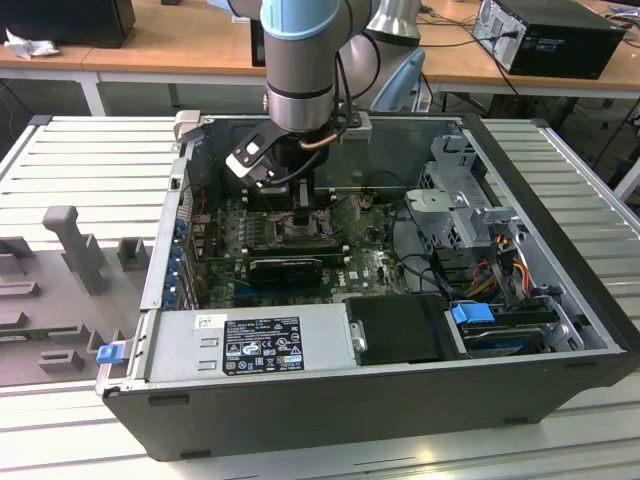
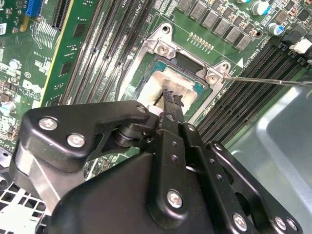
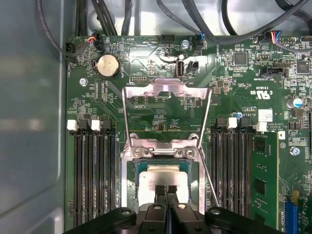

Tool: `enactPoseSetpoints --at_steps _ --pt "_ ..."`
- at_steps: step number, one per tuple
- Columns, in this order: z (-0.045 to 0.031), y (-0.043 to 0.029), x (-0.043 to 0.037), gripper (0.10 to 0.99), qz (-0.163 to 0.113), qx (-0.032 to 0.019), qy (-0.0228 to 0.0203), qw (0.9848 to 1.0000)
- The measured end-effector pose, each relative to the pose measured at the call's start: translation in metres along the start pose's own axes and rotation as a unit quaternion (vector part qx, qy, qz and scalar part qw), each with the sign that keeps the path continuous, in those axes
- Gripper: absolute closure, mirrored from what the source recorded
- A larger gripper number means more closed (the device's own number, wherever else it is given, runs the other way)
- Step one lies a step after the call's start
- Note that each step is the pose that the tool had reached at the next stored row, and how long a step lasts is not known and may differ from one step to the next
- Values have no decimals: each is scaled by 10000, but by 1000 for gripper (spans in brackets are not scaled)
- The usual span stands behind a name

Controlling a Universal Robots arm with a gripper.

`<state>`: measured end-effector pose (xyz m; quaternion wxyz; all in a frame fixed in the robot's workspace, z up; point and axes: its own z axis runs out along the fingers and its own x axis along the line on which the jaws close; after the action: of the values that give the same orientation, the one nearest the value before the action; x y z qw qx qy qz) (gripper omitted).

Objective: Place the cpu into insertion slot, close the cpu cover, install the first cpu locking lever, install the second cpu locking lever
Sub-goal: 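Close the cpu cover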

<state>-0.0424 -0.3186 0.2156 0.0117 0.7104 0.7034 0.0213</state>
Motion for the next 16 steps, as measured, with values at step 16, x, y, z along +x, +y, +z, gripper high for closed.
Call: enactPoseSetpoints --at_steps 16 --pt "-333 123 6 980 2 22 -3 10000"
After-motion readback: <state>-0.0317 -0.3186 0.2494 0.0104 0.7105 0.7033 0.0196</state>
